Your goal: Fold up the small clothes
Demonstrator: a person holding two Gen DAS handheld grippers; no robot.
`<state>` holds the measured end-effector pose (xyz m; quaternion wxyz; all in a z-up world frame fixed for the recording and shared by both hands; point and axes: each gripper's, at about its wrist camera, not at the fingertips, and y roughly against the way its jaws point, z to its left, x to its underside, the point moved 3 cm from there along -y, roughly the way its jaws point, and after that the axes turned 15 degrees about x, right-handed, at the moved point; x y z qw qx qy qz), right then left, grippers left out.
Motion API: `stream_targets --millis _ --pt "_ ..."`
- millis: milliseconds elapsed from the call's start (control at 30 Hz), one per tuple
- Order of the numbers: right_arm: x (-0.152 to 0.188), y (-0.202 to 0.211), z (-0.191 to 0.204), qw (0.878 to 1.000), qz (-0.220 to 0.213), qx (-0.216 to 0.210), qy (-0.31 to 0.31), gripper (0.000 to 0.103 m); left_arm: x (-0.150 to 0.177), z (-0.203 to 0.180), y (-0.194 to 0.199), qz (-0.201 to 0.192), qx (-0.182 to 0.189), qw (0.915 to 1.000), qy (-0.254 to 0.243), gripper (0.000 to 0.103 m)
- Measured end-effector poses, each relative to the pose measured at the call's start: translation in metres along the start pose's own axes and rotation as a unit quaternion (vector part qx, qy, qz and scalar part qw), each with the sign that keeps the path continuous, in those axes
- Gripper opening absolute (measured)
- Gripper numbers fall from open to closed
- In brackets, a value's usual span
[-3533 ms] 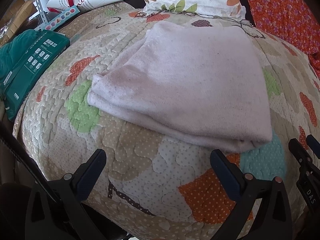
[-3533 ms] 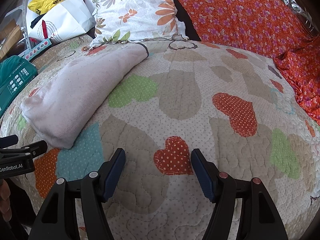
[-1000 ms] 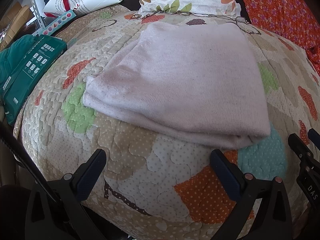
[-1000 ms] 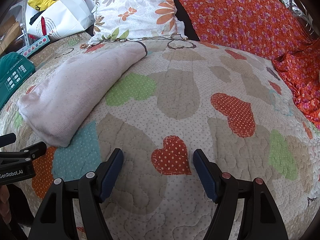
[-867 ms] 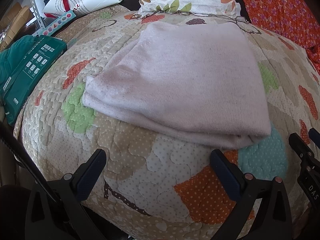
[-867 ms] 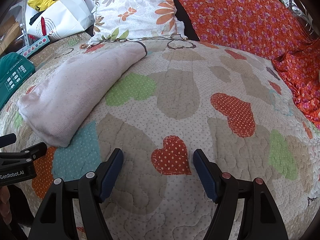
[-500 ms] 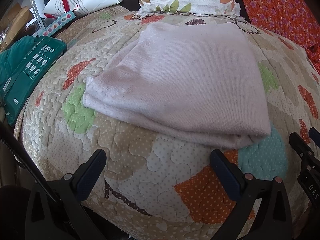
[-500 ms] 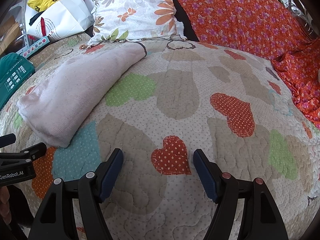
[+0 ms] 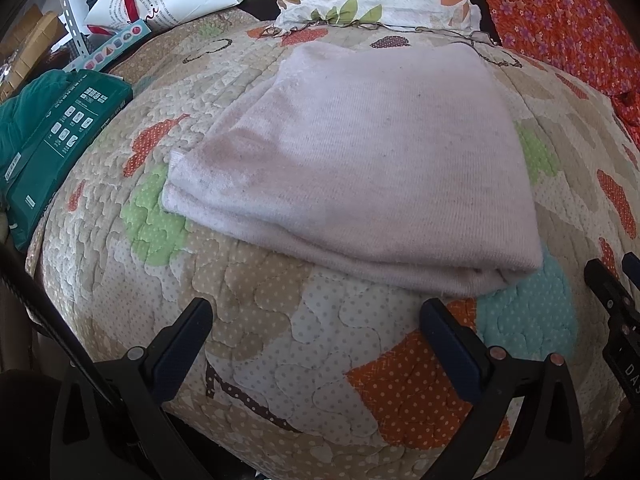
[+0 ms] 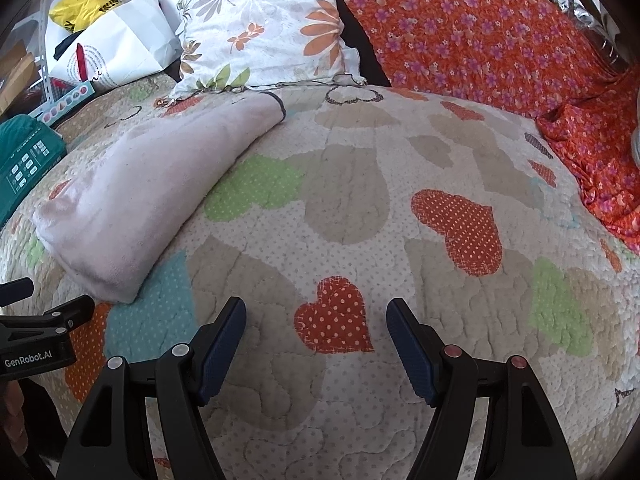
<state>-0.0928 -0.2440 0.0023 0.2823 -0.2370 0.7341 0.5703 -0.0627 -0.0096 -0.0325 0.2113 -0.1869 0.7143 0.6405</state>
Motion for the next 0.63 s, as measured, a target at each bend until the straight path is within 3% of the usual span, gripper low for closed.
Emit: stream_targets --millis 300,633 --pt "0.001 0.000 0.002 1.000 0.001 0.001 0.003 0.077 -0.001 -0.005 0.003 -0.006 0.002 0.9999 -0.008 0.103" --pt "0.001 0.017 -0.007 1.000 -0.003 0.006 -0.010 0.077 0.001 -0.022 0.027 -0.040 0.009 0.9976 -0.055 0.103"
